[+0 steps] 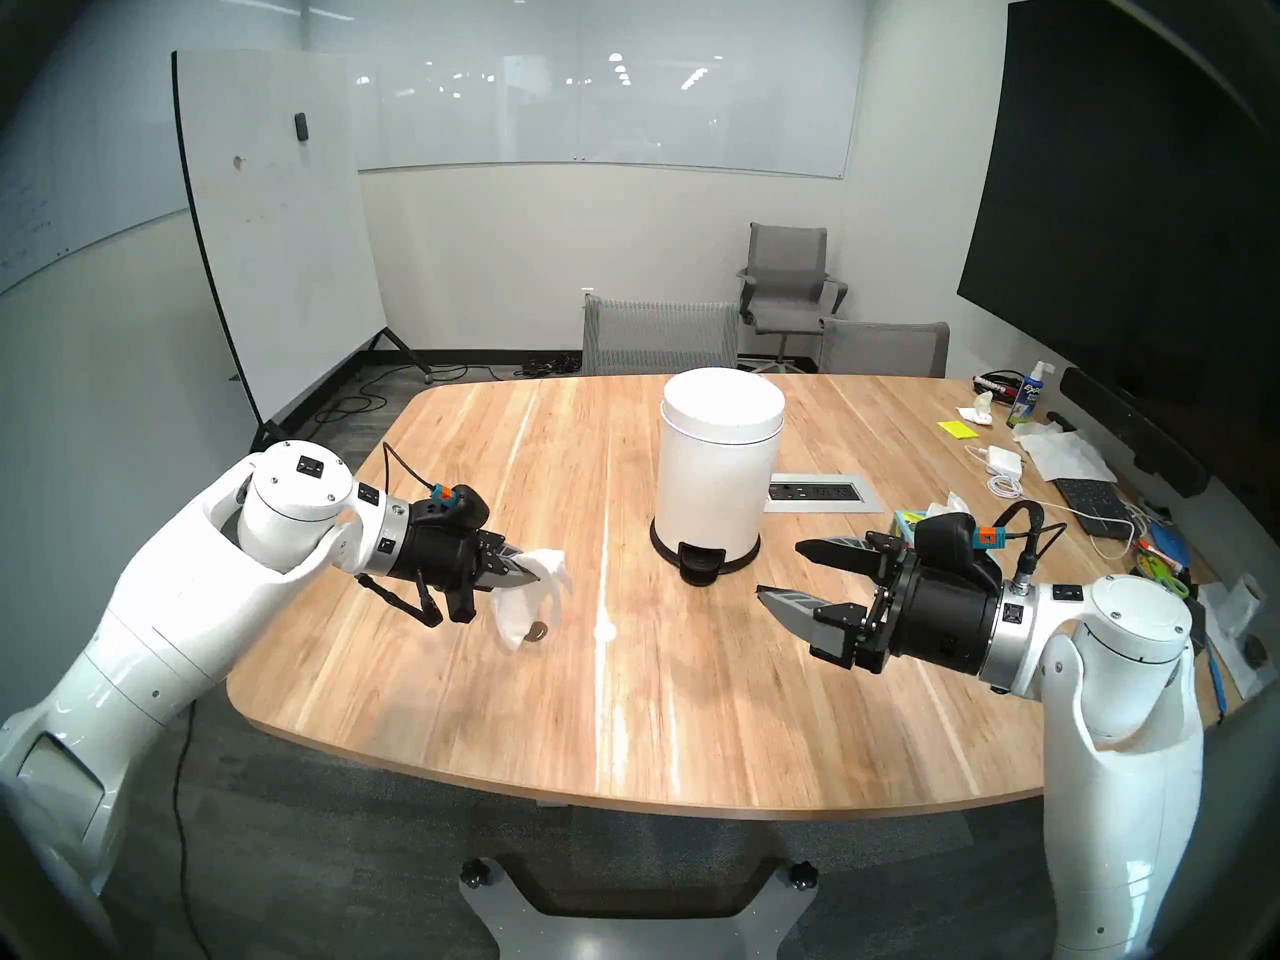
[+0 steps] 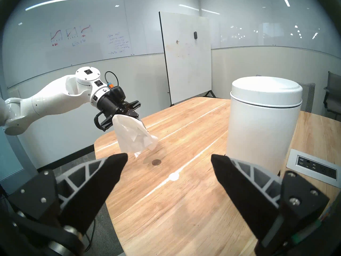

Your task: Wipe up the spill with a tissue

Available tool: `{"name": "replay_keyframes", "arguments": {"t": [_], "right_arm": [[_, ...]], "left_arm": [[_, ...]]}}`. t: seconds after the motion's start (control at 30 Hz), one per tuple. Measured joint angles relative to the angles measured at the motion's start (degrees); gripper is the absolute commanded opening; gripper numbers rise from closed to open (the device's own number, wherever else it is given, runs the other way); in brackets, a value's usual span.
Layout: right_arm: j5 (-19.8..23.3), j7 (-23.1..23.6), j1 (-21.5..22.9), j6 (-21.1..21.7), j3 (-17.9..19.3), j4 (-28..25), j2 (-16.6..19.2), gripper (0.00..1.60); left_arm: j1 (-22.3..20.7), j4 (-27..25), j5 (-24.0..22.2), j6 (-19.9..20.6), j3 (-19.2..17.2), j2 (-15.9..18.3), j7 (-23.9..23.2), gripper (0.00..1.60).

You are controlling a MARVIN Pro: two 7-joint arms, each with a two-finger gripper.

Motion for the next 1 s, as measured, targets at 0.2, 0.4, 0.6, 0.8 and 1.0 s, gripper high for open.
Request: {"name": "replay_keyframes", "arguments": {"t": [0.2, 0.4, 0.6, 0.8, 1.0], "right_arm": [[-0.12, 0.11, 0.02, 0.0, 0.02, 0.0, -0.1, 1.6], [-0.27, 0.22, 0.05, 0.0, 0.05, 0.0, -0.19, 1.6], [-0.39, 0.35, 0.08, 0.0, 0.08, 0.0, -0.29, 1.6], [-0.49, 0.48, 0.1, 0.0, 0.11, 0.0, -0.37, 1.6], [-0.6, 0.58, 0.12, 0.0, 0.13, 0.0, -0.47, 1.6]], "left_arm": [[0.64, -0.49, 3.77, -1.98, 2.36, 1.1, -0.18, 0.0], [1.1, -0.52, 5.88, -2.76, 3.92, 1.18, 0.66, 0.0], [-0.2, -0.4, 7.62, -2.45, 5.27, -0.19, 1.6, 0.0], [-2.27, -0.22, 8.85, -0.66, 6.37, -2.14, 2.09, 0.0], [-4.83, 0.69, 11.41, 1.17, 8.32, -4.03, 1.94, 0.14]]}}
